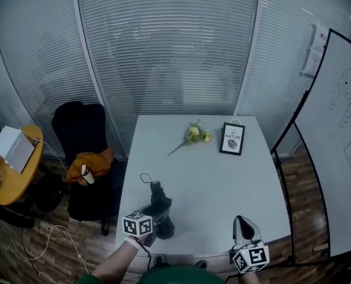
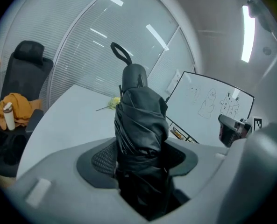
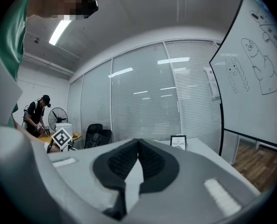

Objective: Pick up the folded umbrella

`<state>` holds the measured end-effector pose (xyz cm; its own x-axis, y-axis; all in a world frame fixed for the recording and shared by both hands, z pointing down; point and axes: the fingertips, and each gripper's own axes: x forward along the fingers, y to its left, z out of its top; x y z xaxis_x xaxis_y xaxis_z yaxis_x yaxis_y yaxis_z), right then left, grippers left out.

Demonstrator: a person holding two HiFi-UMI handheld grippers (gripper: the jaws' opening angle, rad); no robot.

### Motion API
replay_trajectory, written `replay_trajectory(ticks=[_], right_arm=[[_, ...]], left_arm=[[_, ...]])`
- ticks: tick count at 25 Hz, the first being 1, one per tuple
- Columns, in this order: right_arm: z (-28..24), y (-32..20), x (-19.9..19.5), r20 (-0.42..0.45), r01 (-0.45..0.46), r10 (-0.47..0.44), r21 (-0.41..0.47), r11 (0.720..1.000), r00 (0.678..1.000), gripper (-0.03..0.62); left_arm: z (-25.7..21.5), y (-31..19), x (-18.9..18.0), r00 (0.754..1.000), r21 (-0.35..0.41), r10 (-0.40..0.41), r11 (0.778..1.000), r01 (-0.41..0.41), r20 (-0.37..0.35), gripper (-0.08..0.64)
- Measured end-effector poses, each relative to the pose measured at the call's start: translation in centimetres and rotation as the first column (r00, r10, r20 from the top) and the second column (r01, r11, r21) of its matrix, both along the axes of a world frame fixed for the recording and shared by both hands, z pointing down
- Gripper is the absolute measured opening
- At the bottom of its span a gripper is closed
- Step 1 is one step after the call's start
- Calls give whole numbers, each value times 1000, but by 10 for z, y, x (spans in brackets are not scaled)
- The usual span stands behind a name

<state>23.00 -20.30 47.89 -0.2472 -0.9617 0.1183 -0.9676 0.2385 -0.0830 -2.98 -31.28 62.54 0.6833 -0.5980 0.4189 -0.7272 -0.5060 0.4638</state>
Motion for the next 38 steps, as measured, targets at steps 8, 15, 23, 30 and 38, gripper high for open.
replay_trajectory(ticks=[8,15,23,30,38], right_arm=[[-5,7,-5,-7,34,-34,8,999,999,3],[-10,6,-9,9,54,-54,10,998,998,3],[-21,1,-9,-5,64,-64,25,998,998,3],[-28,-7,-14,-22,99,-98,33,995,995,3],[-39,-24,-1,-20,46,-45,60,997,999,3]], left_arm=[[-73,2,7,999,165,8,986,-2,-36,276],[-127,7,14,998,285,47,958,-34,-39,276],[-175,16,25,996,403,75,914,-48,-51,276],[-203,14,25,994,473,79,880,-32,-78,276],[-231,9,20,993,534,69,846,-9,-93,276]])
